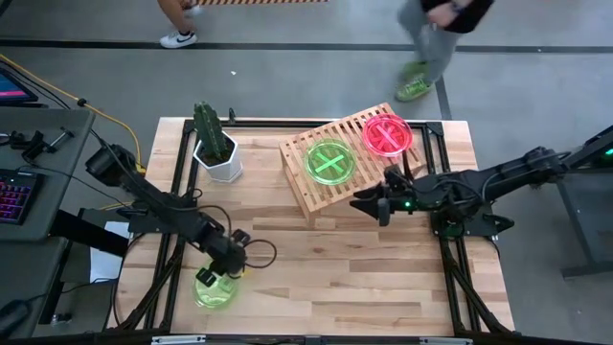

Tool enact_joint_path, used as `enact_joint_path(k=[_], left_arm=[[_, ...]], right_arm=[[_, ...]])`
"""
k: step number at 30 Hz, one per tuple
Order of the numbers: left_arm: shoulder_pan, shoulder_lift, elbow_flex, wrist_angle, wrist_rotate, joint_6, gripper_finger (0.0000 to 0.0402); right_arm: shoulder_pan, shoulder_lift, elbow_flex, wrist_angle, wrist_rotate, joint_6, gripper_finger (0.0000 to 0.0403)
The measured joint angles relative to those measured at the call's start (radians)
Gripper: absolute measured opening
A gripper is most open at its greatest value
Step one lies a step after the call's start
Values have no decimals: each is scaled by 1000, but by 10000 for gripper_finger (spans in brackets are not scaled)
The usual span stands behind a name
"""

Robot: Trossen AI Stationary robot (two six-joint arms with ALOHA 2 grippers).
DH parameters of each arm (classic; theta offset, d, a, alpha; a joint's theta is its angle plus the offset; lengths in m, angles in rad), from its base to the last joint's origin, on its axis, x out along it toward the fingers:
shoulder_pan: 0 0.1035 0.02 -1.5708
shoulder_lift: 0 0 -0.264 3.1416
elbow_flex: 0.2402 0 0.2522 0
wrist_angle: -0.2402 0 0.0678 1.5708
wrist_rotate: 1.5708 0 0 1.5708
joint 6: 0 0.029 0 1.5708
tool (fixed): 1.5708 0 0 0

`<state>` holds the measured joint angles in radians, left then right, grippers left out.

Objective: Place and stack plates onto a shelf
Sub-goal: Stack the green plate on top of the other green plate on the shelf

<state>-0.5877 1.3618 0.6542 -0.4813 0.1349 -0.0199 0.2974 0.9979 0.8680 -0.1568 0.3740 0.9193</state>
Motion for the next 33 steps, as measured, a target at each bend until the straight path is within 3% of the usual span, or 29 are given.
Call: enact_joint_path(k=[10, 17, 20, 24, 29, 33], left_arm=[[-1, -16, -145, 123, -11, 100, 122], [1, -11, -162, 156, 4, 70, 119], [1, -9, -152, 148, 13, 34, 93], [10, -6, -143, 137, 109, -26, 17], [78, -39, -141, 114, 206, -145, 3], [158, -161, -138, 86, 260, -213, 1]], right_arm=[[0, 9, 0, 28, 1, 23, 238], [0, 10, 0, 39, 1, 23, 238], [0, 10, 0, 37, 1, 22, 238], [0, 10, 0, 33, 2, 15, 238], [0, 10, 0, 21, 1, 9, 238], [0, 10, 0, 17, 0, -19, 238]])
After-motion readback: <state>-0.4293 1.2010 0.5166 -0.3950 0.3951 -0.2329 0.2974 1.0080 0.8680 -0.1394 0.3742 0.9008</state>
